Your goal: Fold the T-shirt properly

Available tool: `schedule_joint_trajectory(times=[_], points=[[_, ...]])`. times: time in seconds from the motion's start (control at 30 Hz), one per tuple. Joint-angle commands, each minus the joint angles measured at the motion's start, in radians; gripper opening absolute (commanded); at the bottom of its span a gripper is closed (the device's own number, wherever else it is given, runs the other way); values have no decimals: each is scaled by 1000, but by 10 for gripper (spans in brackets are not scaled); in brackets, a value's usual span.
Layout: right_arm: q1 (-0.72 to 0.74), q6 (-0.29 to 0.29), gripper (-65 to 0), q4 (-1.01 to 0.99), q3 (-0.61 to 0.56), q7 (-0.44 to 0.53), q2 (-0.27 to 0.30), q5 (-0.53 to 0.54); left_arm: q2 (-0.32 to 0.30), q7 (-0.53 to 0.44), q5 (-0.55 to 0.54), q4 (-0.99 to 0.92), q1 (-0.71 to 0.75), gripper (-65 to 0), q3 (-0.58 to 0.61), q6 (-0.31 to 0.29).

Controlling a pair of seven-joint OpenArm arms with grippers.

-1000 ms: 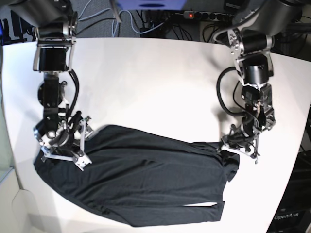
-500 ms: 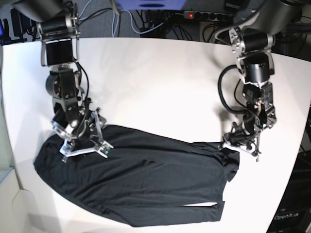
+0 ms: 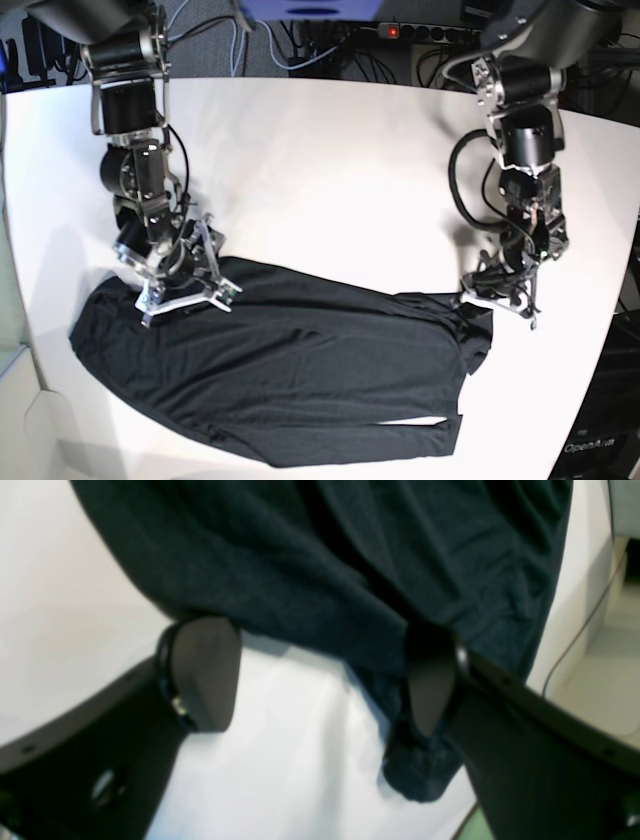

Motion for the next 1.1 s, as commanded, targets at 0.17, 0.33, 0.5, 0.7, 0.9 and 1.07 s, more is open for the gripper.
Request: schedule_joint_trajectory(times=[0.17, 0.33, 0.5, 0.7, 0.9, 1.07], points=[[16, -1, -152, 6, -2, 27, -1, -4, -1, -16, 75, 17, -26, -476, -4, -9], [23, -1, -334, -20, -40, 28, 0, -4, 1, -14, 92, 17, -26, -476, -6, -9], [33, -1, -575, -72, -74, 40, 2, -4, -4, -13, 96, 17, -25, -476, -7, -9], [40, -1, -617, -63, -74, 39, 2, -7, -6, -13, 96, 17, -25, -476, -7, -9], [79, -1, -643, -59, -65, 40, 0, -93, -3, -13, 96, 17, -21, -476, -7, -9], [121, -1, -643, -48, -63, 40, 0, -93, -1, -13, 96, 17, -8, -476, -7, -9]])
